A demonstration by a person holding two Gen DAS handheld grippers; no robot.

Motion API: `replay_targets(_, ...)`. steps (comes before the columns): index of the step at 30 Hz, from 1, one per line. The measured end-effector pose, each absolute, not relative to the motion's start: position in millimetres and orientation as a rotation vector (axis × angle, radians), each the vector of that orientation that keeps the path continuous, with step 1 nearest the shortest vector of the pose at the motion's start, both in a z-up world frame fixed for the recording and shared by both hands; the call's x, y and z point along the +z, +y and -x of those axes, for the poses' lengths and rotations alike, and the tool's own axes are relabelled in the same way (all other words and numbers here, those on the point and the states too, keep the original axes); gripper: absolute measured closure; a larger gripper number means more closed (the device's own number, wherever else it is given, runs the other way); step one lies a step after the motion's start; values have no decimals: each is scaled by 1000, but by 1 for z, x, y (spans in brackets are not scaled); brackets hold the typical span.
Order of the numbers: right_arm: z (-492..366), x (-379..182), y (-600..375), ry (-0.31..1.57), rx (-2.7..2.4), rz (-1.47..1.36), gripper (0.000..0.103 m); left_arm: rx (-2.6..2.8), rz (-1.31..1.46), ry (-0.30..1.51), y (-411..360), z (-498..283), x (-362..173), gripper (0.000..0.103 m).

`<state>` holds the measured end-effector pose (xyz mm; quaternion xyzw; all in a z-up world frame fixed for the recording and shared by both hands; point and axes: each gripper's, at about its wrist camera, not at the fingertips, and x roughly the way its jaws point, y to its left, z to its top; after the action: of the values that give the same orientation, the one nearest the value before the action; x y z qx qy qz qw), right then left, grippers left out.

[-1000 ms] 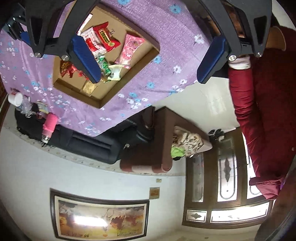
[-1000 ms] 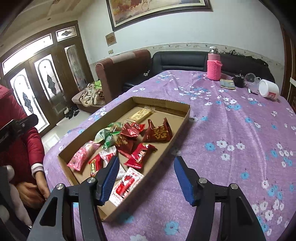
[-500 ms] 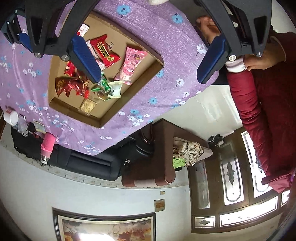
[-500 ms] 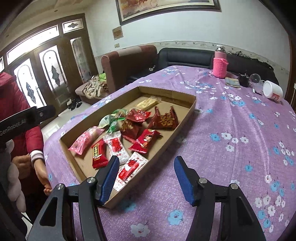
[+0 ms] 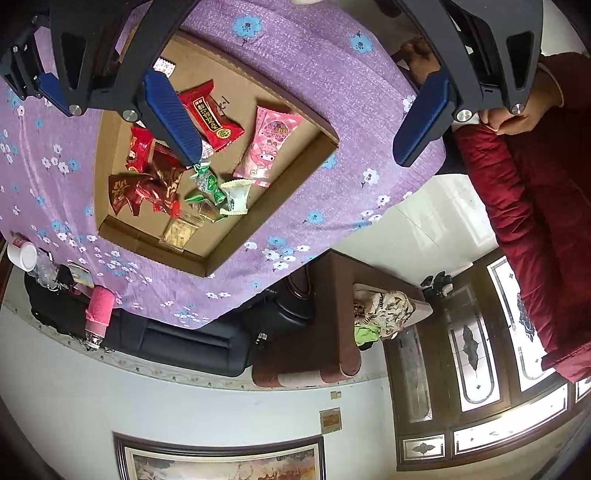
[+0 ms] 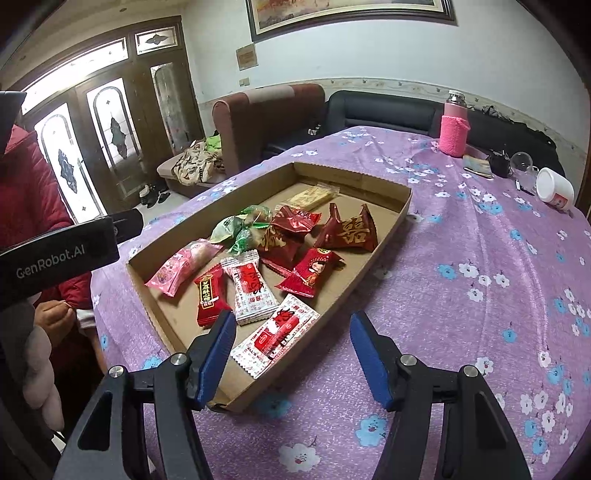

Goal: Organize snacks

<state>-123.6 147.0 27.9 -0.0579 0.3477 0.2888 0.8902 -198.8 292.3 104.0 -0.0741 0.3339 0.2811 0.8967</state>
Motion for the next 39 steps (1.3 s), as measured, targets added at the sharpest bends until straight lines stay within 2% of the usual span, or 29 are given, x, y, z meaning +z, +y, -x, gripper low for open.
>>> replay_targets(21,123,27,152,731,596,119,33,559,166,719,287,197,97,0)
replay_targets(39,111,25,119,770,476,18,32,503,155,738,259,195,97,0)
